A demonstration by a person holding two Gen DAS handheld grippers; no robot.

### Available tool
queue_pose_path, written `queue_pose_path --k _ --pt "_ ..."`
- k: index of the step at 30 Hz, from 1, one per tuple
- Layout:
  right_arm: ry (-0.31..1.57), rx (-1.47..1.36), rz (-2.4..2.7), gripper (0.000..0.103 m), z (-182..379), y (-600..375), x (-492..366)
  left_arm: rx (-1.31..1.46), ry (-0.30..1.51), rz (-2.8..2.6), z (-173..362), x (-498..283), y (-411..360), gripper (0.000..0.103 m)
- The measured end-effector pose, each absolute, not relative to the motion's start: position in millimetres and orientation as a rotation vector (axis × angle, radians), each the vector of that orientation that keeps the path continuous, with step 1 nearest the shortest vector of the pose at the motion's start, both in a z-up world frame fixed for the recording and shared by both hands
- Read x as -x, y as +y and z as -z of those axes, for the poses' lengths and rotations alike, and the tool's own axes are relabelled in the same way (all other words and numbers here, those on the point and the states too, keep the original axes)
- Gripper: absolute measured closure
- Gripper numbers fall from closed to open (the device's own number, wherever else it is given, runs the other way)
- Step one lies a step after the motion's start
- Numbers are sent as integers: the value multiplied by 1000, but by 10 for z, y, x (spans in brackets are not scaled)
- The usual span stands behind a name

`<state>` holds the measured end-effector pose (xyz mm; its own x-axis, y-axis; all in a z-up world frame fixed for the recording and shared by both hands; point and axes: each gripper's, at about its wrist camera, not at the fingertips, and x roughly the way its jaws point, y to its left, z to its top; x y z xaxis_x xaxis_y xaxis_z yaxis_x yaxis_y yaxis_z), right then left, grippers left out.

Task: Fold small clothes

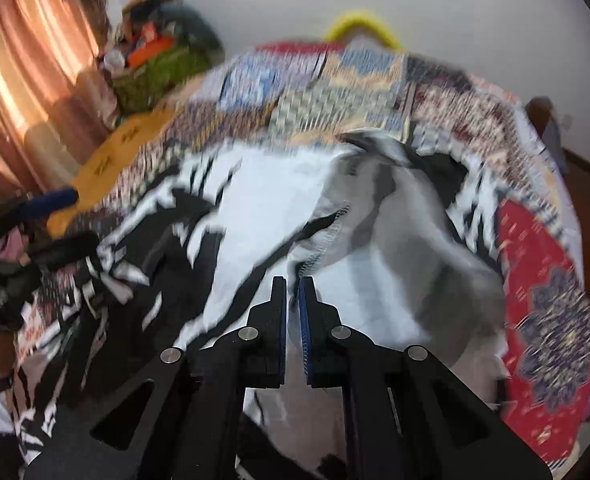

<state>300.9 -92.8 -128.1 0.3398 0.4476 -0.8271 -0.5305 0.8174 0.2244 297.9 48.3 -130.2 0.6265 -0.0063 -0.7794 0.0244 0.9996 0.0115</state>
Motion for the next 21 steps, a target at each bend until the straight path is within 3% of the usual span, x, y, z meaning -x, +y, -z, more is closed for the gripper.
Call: queue_pose_path --k 3,8,15,21 --pt "1096 113 -671 87 1317 -897 -2926 -14 916 18 1364 -2991 497 23" --pt "994 135 -687 72 1046 -1053 -2746 0 932 33 1390 -3073 416 23" --pt "874 35 -616 71 704 -1526 -2803 3 935 109 1292 -3309 80 22" --pt "877 37 -506 71 897 -1805 -2942 -31 943 170 1369 -3607 -294 22"
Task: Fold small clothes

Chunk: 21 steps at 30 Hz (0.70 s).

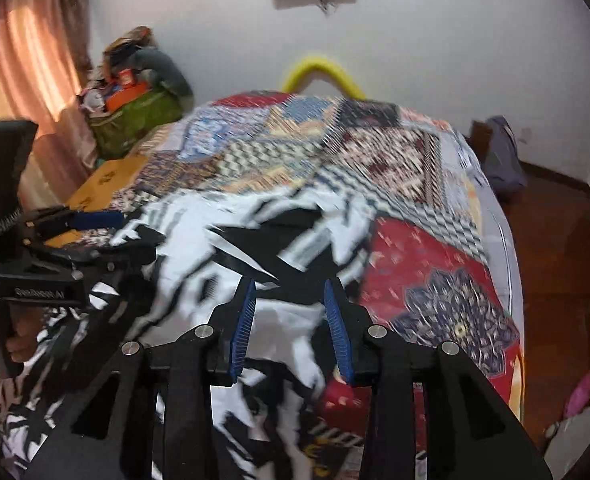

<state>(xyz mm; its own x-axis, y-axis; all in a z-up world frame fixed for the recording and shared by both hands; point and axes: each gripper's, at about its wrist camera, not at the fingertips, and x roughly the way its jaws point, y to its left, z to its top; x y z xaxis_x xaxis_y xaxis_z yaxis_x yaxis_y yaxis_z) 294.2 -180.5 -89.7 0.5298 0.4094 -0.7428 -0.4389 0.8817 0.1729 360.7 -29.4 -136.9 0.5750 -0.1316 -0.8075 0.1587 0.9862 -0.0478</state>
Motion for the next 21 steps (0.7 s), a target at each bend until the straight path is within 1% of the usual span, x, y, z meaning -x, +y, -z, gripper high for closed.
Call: queue_pose_path --k 3,5,6,8,9,10,11,13,15,21 --pt "906 33 -488 71 1081 -1871 -2968 -22 971 203 1482 -3806 -434 23" --pt "916 32 -484 71 1172 -1899 -2971 -1 1007 213 1580 -3960 -476 34" --pt "920 26 -484 71 1204 -1924 -2965 11 1032 213 1643 -4044 -487 38" --pt "930 6 -501 71 1257 -1920 -2984 35 1068 220 1738 -4143 -493 50" --pt "930 0 -509 71 1263 -1924 -2983 50 1085 228 1790 -4187 -494 54" --pt "929 -4 -519 71 1271 -1910 -2986 60 1101 233 1842 -4217 -492 67" --pt "925 -7 -533 71 1279 -1888 -2987 58 1107 225 1875 -4235 -493 83" --pt "923 3 -556 71 1310 -1816 -2986 41 1096 196 1907 -4250 -475 95" --pt "928 19 -573 71 1358 -1751 -2980 52 1067 194 1882 -4257 -424 99" --pt "938 61 -596 70 1477 -1667 -2937 24 1049 142 1890 -4382 -294 101"
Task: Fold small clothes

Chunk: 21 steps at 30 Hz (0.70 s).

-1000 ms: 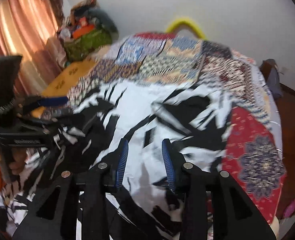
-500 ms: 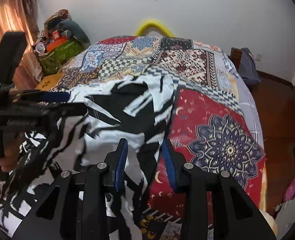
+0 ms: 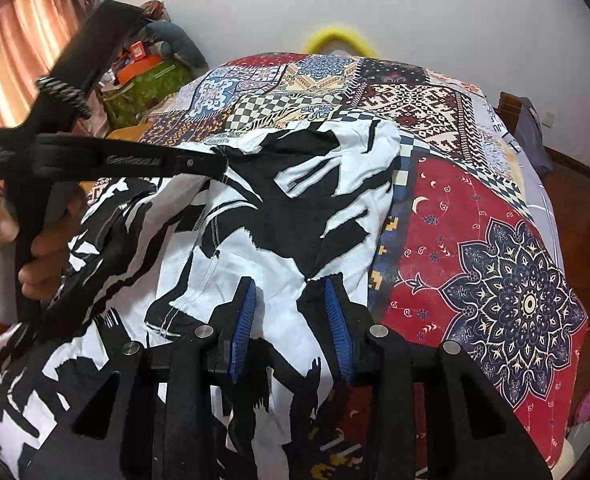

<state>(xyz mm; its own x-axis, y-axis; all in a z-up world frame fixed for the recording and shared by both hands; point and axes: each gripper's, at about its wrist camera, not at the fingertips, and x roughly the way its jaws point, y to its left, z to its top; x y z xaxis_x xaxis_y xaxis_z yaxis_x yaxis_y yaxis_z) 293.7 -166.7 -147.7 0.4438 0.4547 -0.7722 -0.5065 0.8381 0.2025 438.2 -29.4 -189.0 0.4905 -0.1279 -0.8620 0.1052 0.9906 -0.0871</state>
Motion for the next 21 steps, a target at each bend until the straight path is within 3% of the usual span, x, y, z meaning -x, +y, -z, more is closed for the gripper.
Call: queue_pose_path --k 6,13,15,21 --pt "961 84 -592 70 1502 -1715 -2830 -22 1071 62 2085 -4493 -189 102" --pt "1008 96 -571 68 1427 -1763 -2703 -55 1032 88 1797 -4208 -127 100" --pt "1015 72 -567 66 1356 -1800 -2665 -55 1015 93 1658 -4093 -81 95" --pt "965 58 -550 57 1037 -1924 -2445 -38 947 81 1175 -3553 216 56"
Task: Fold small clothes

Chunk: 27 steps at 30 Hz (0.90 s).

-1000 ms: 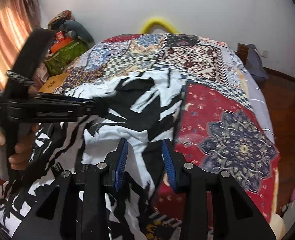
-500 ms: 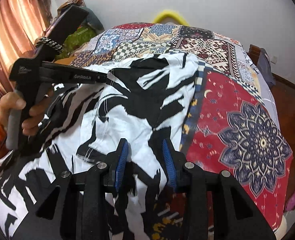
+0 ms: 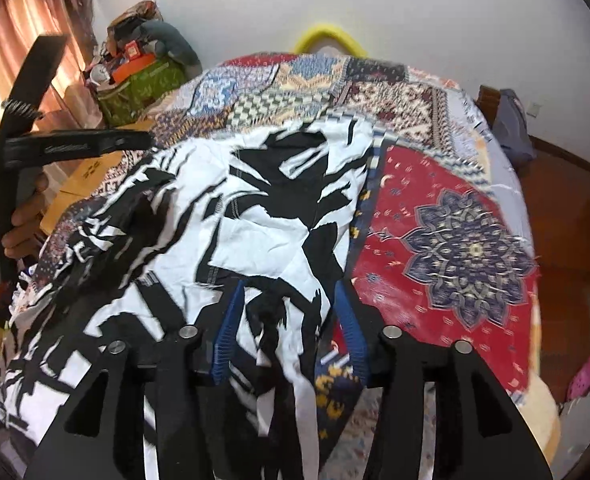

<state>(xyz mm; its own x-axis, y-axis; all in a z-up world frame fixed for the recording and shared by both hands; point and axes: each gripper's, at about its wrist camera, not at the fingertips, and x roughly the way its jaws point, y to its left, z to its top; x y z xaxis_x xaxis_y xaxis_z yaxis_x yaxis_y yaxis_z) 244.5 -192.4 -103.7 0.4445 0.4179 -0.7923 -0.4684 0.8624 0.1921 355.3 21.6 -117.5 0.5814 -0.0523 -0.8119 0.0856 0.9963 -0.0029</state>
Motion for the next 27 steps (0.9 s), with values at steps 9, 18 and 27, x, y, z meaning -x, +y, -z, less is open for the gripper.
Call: queue_pose_path --k 9,18,27 --pt "979 35 -501 52 898 -2186 -2031 -21 958 -57 1106 -2545 978 39" --pt "1123 -55 -446 52 1350 -2386 -1738 127 1166 -121 1894 -1969 1613 39" --pt "1175 -69 -487 56 1586 -2180 -1753 281 1235 -62 2305 -1912 1696 71"
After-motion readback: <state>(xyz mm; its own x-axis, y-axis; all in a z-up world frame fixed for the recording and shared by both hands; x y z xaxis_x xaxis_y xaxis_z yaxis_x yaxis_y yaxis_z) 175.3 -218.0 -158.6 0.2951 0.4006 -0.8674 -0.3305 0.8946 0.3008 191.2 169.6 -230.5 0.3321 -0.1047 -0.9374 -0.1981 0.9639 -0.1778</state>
